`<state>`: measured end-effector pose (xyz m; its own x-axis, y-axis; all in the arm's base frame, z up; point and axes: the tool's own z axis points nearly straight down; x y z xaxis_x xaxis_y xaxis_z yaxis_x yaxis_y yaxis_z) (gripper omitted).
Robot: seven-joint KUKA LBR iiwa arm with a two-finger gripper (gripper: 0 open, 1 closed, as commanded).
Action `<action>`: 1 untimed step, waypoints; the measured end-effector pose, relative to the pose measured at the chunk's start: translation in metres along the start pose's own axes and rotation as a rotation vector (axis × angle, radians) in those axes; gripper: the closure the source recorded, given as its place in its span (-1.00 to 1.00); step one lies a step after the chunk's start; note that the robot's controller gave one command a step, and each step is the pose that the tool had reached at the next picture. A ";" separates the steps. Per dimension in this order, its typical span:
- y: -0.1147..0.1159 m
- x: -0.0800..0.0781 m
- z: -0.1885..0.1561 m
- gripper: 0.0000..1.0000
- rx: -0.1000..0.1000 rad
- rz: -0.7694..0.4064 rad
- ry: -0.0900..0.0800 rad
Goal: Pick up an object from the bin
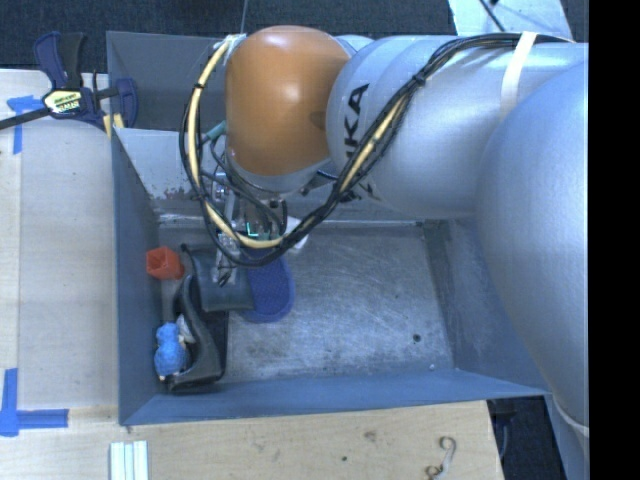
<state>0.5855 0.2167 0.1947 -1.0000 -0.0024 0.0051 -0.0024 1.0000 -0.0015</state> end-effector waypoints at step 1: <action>-0.054 -0.005 0.122 -1.00 -0.006 -0.467 -0.013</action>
Offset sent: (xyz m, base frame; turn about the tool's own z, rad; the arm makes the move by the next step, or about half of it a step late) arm 0.0019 -0.0567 -0.1247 -0.4678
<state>0.5895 0.1625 0.0730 -0.8920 -0.4520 -0.0089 -0.4520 0.8920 0.0036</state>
